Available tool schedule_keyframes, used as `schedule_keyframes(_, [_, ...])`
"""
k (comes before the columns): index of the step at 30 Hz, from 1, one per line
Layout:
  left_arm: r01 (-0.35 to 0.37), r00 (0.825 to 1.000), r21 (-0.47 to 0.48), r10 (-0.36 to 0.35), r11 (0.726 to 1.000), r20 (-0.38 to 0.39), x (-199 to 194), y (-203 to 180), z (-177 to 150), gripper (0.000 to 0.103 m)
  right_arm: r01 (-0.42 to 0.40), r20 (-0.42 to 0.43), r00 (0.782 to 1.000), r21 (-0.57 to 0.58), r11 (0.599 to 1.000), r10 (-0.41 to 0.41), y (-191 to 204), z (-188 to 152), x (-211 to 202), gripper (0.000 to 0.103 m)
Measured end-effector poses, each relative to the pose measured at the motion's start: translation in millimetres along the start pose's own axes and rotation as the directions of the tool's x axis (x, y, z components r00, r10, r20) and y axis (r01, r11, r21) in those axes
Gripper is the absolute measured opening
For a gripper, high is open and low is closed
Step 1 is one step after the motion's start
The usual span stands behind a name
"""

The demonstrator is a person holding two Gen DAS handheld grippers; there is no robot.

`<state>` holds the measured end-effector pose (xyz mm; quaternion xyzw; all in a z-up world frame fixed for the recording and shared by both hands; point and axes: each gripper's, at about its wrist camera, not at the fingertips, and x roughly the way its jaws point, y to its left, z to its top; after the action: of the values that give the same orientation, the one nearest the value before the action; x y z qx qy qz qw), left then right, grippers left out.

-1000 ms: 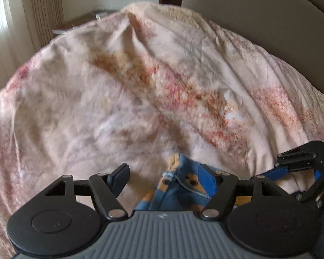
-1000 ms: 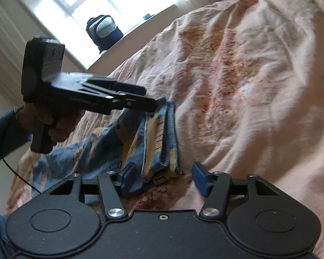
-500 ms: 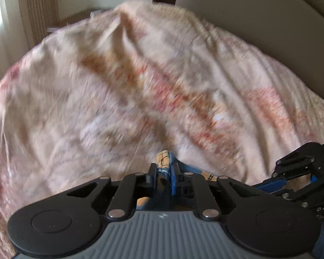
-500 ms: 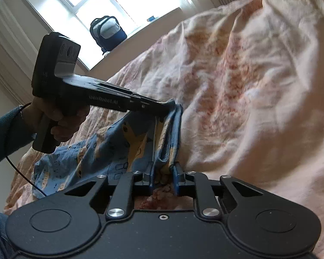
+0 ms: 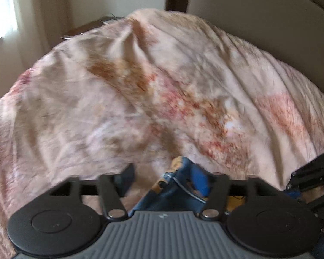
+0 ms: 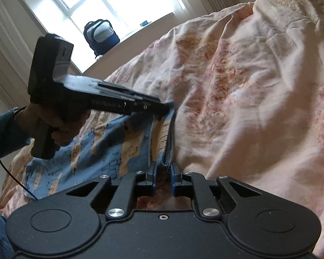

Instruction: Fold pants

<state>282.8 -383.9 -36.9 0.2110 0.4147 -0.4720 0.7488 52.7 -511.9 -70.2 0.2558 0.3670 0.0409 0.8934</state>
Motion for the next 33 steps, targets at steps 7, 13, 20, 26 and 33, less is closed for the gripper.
schedule_keyframes(7, [-0.246,0.952,-0.206,0.276,0.947,0.134,-66.1,13.8,-42.7,0.102,0.145,0.075,0.988,-0.14,0.98,-0.135,17.5,7.4,-21.3,0.07])
schedule_keyframes(13, [-0.337,0.919,-0.302,0.382,0.892,0.103,-113.6,12.3,-133.0,0.102,0.258,0.113,0.966,-0.343,0.903,-0.233,54.6,13.3,0.6,0.096])
schedule_keyframes(20, [-0.55,0.835,-0.26,0.531,0.794,-0.145,-135.7,25.6,-230.1,0.102,0.376,0.062,0.917,-0.458,0.805,-0.393,45.3,2.5,25.6,0.101])
schedule_keyframes(26, [-0.525,0.837,-0.529,0.516,0.666,-0.181,-213.6,59.8,-281.2,0.102,0.427,0.147,0.897,-0.524,0.737,-0.416,91.7,11.5,8.0,0.102])
schedule_keyframes(33, [-0.623,0.604,-0.728,0.767,0.286,-0.215,-300.7,100.5,-355.6,0.103,0.266,0.123,0.96,-0.688,0.675,-0.253,204.9,10.5,53.0,0.102])
